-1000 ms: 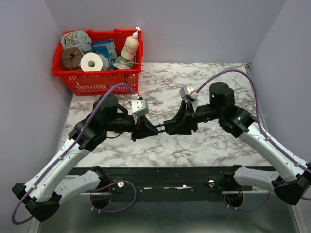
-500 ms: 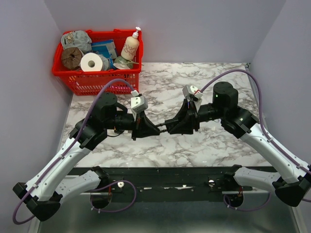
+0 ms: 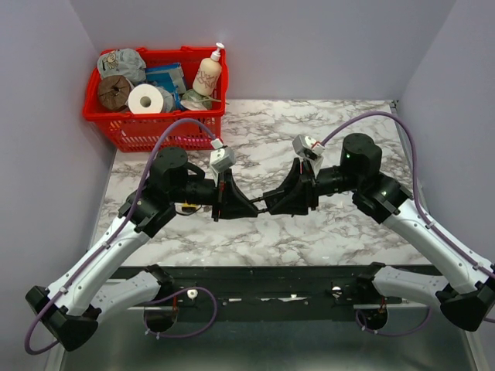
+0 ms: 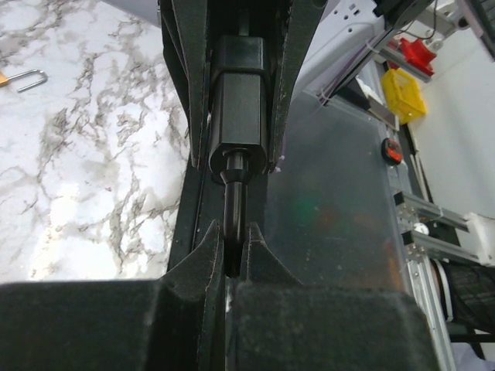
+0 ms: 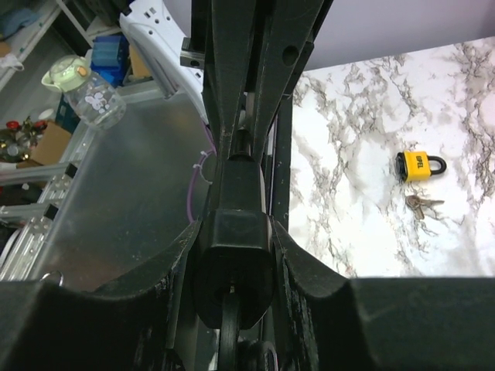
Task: Lock with the key
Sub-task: Lock the lock.
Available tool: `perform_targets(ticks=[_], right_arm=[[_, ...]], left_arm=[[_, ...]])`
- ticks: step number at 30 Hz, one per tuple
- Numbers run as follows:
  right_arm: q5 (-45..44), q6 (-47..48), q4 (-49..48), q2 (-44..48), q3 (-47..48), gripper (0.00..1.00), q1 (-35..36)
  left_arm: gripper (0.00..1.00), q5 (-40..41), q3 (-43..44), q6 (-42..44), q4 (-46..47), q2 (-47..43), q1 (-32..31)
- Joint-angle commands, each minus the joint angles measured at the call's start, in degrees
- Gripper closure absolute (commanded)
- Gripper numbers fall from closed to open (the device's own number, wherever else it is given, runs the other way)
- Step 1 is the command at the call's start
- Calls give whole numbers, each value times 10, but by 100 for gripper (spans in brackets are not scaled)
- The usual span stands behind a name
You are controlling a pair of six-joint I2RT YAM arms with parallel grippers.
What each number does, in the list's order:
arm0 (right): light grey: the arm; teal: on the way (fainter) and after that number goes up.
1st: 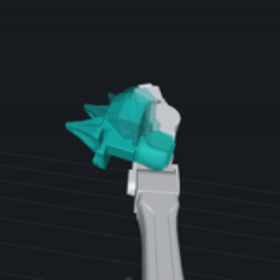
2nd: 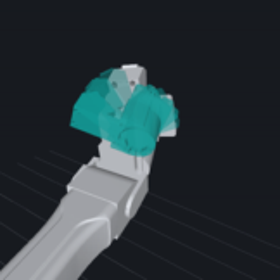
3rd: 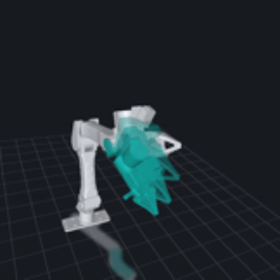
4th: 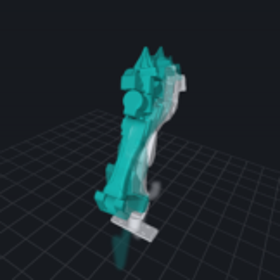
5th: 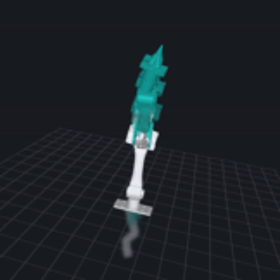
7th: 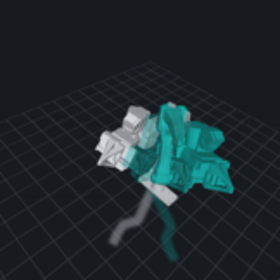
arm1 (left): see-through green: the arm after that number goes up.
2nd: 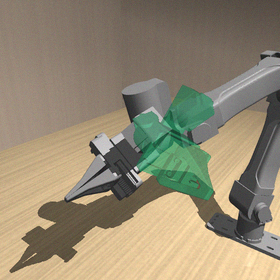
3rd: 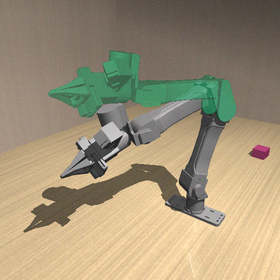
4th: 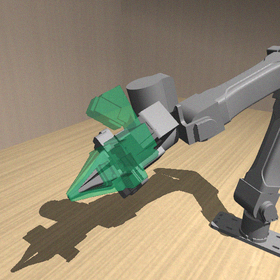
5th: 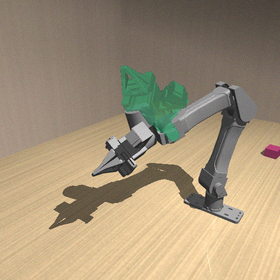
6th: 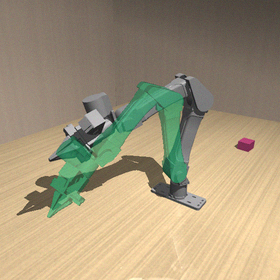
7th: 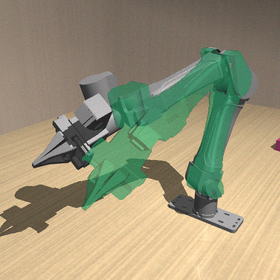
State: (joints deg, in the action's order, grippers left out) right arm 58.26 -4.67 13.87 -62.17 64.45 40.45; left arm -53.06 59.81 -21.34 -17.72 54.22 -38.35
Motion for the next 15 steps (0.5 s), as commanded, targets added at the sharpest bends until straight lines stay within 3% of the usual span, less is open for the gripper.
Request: perform_targets(ticks=[1, 15], right_arm=[[13, -27, -131, -29, -26, 99, 65], [10, -80, -206, -38, -79, 99, 97]], left_arm=[[100, 38, -3, -106, 254, 55, -13], [100, 112, 10, -114, 307, 78, -33]])
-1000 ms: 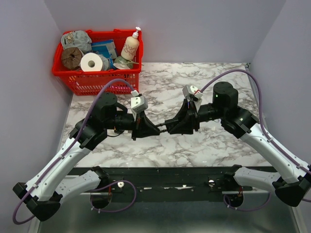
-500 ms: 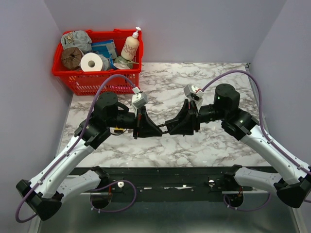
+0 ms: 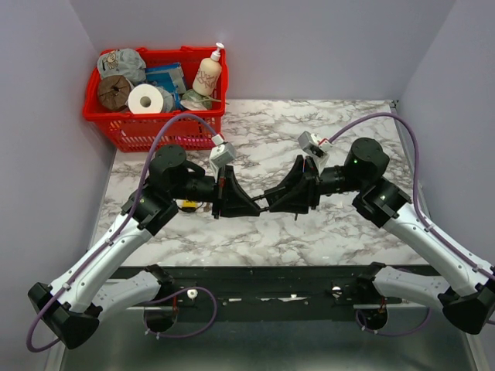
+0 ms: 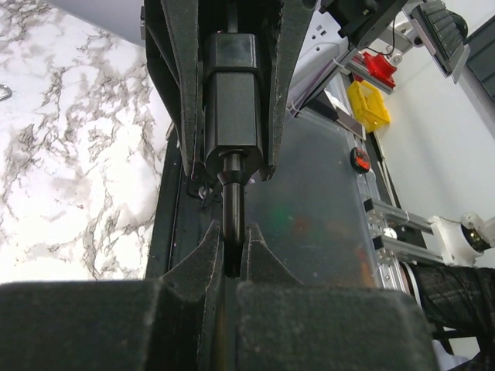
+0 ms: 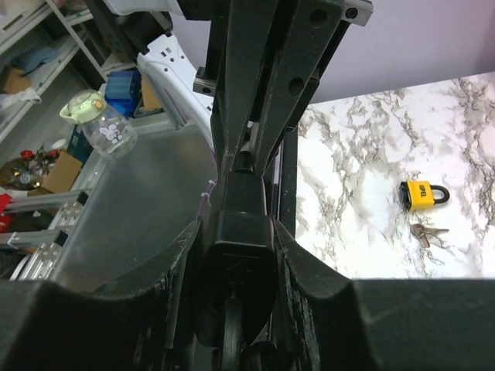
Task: Lock with the key
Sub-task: Lock the lock.
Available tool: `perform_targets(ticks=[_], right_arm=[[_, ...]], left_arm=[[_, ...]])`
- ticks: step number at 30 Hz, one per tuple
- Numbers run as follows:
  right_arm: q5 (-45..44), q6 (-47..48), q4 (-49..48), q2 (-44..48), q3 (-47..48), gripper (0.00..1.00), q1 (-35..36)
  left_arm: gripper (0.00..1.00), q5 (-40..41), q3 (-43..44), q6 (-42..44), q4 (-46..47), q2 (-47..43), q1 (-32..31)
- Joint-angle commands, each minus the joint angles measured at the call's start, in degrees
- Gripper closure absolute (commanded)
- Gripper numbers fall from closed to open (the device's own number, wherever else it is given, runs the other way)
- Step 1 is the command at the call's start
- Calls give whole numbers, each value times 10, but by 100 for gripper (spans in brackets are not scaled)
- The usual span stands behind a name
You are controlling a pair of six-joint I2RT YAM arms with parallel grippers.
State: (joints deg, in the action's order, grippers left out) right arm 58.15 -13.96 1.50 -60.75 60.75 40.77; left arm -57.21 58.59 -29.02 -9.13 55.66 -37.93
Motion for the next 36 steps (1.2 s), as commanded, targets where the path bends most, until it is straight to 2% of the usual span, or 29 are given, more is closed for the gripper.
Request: perform_targets(ticks=[1, 5, 7, 8, 10, 12, 15, 18, 25, 36], right_arm=[[10, 3, -84, -49, -49, 99, 94], [6, 3, -71, -40, -57, 99, 93], [2, 34, -43, -38, -48, 99, 89], [2, 46, -17, -35, -36, 99, 82], [7, 86, 35, -34, -23, 99, 75], [7, 114, 100, -31, -6, 99, 70], [-6, 175, 170, -24, 2, 99, 68], [-15, 201, 192, -18, -4, 99, 68], [13, 179, 163, -53, 17, 99, 68], [23, 88, 32, -96, 32, 99, 93]], left_arm=[[100, 164, 22, -36, 221, 62, -37], [100, 166, 35, -11, 206, 58, -37], [100, 163, 45, 32, 140, 56, -37], [100, 168, 59, 100, 107, 52, -37], [100, 176, 67, 170, 17, 43, -36], [100, 184, 73, 266, -29, 26, -36], [100, 195, 84, 324, -84, 14, -36], [100, 197, 93, 327, -96, 9, -36], [100, 176, 92, 239, -18, 31, -38], [100, 187, 95, 172, 89, 94, -92]])
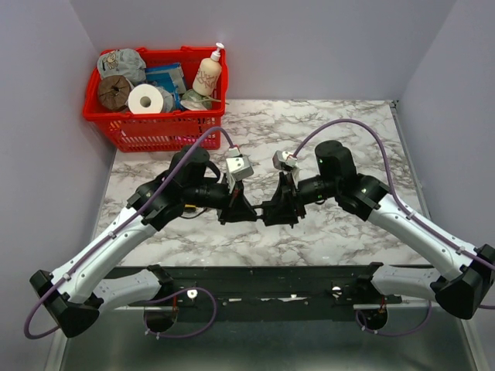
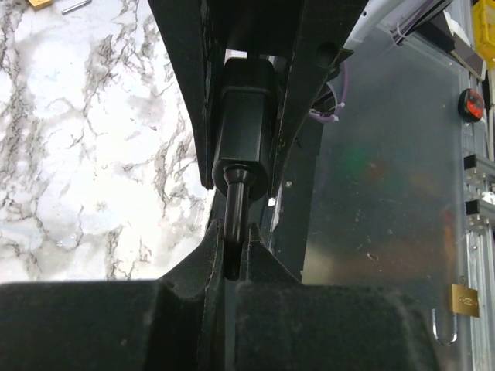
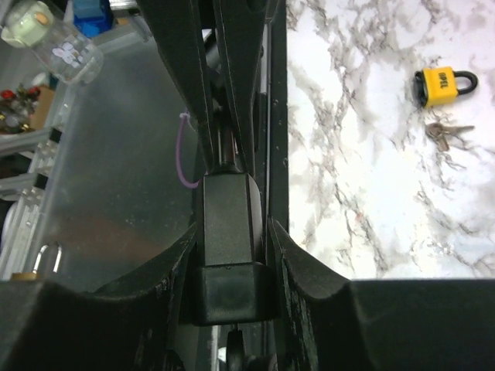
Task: Lock with the key
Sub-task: Lock the lock.
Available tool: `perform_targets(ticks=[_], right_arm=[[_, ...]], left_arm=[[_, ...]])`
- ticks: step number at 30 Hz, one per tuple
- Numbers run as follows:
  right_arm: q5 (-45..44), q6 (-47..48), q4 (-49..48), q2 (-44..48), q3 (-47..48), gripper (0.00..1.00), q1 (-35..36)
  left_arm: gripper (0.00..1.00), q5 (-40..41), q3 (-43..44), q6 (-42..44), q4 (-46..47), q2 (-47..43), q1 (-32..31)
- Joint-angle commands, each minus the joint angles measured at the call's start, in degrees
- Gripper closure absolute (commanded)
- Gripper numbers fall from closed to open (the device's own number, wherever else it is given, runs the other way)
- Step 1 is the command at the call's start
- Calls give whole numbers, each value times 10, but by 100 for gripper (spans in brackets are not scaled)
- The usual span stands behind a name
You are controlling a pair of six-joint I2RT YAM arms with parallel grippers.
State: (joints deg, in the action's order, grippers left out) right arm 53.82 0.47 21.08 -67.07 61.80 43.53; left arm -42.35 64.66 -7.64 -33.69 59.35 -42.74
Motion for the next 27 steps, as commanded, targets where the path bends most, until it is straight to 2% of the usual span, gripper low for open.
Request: perform_targets(ticks=[1, 6, 10, 17, 21, 22, 27], right_arm=[[66, -71, -171, -33, 22, 99, 67], [69, -84, -191, -32, 21, 99, 66], [63, -44, -151, -17, 9, 99, 65], [37, 75, 3, 19, -13, 99, 50], [23, 130, 79, 22, 2, 90, 50], [13, 149, 91, 19, 4, 89, 49], [-6, 193, 164, -5, 27, 85, 49]], left_arm=[[100, 38, 30, -54, 354, 57, -44], [100, 37, 3, -74, 372, 56, -52], [100, 32, 8, -55, 338, 40, -26], [100, 15, 38, 115, 158, 1, 1], [100, 25, 60, 219, 81, -4, 1], [100, 27, 68, 271, 47, -1, 1], [100, 31, 128, 379, -31, 30, 1]])
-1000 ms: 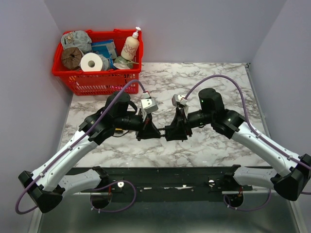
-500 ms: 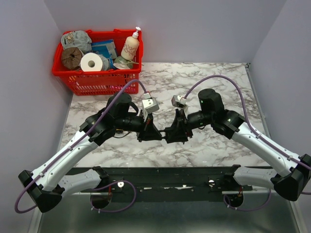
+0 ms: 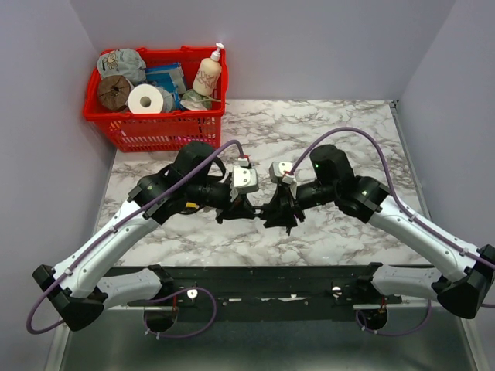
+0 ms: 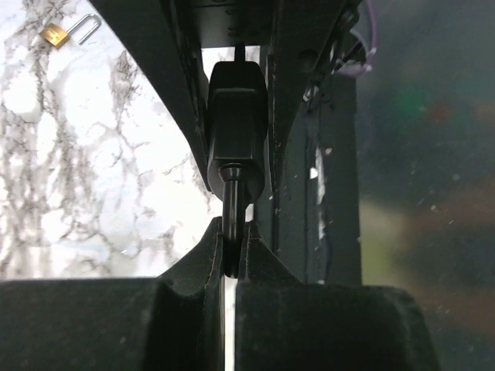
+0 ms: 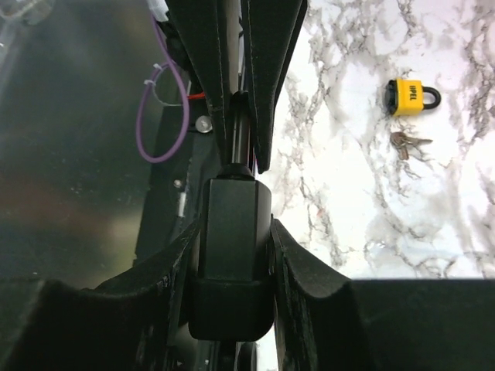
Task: Lock with the key
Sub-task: Lock the lock.
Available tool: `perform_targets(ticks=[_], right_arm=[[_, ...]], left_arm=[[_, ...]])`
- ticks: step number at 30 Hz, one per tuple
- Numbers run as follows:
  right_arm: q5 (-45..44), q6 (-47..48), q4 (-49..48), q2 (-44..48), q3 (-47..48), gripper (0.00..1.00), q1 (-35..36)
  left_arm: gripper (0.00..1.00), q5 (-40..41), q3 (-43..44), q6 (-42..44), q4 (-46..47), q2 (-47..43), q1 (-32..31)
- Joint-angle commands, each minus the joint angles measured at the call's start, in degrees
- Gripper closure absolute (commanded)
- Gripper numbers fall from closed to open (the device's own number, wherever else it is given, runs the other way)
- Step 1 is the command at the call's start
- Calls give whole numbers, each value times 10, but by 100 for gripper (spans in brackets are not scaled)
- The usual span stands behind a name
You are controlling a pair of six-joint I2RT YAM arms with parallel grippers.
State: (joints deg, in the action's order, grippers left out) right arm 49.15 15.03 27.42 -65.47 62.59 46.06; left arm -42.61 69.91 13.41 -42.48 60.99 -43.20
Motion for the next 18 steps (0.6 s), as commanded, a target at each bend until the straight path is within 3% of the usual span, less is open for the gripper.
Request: perform_targets(ticks=[1, 3, 6, 8, 9, 11, 18], right_arm=[[39, 53, 105, -24, 26, 83, 25], [34, 55, 113, -29, 30, 72, 24], [21, 57, 113, -24, 26, 75, 24], [11, 50, 110, -20, 25, 65, 24], [8, 48, 110, -19, 25, 54, 24], [-2, 40, 110, -16, 25, 48, 22], [-4, 27, 111, -9, 26, 49, 10]], left_arm=[[100, 33, 82, 179, 37, 18, 6], [100, 32, 95, 202, 20, 26, 5], [100, 30, 96, 210, 1, 28, 6], [100, 28, 91, 209, 0, 22, 6], [100, 28, 84, 205, 2, 20, 6], [100, 30, 80, 201, 3, 16, 6], [100, 33, 66, 198, -6, 4, 6]])
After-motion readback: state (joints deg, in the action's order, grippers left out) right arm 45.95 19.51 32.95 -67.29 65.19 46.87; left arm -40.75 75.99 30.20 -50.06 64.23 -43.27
